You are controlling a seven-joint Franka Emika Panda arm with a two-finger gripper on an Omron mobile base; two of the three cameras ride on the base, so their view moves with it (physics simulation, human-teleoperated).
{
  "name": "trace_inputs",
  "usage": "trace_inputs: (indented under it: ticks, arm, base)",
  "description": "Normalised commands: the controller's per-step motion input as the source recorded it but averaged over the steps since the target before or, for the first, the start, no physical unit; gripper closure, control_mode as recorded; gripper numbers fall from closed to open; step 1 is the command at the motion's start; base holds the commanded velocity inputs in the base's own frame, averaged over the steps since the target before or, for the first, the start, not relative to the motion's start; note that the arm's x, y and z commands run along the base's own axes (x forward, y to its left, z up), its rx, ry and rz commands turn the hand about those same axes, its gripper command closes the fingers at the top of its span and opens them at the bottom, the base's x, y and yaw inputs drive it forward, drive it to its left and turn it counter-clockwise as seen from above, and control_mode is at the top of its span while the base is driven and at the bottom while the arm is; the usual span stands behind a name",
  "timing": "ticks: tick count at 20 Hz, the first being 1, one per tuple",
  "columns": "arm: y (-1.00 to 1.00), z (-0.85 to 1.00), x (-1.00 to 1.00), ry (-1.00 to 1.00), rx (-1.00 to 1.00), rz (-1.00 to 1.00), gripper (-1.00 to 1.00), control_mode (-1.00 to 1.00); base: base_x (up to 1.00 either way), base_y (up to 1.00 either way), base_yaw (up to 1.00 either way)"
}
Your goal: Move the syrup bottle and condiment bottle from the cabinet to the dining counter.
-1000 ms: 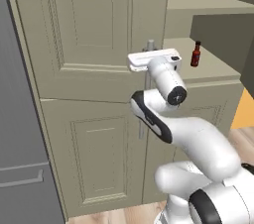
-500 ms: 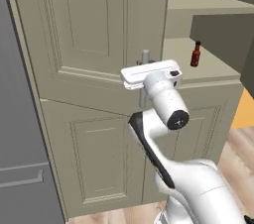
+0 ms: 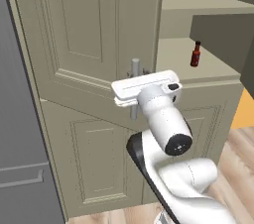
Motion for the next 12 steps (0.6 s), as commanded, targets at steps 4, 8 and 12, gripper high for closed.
trace_inputs:
  ticks: [4, 8, 12]
  arm:
    - [-0.99, 0.22, -1.0, -0.12, 0.16, 0.0, -1.0, -1.0]
    - [-1.0, 0.27, -0.89, -0.11, 0.25, 0.0, -1.0, -1.0]
    - [-1.0, 0.03, 0.03, 0.03, 0.26, 0.0, -1.0, -1.0]
  base:
    - [0.0, 0.0, 0.0]
    - [0.0, 0.0, 0.0]
    - [0.0, 0.0, 0.0]
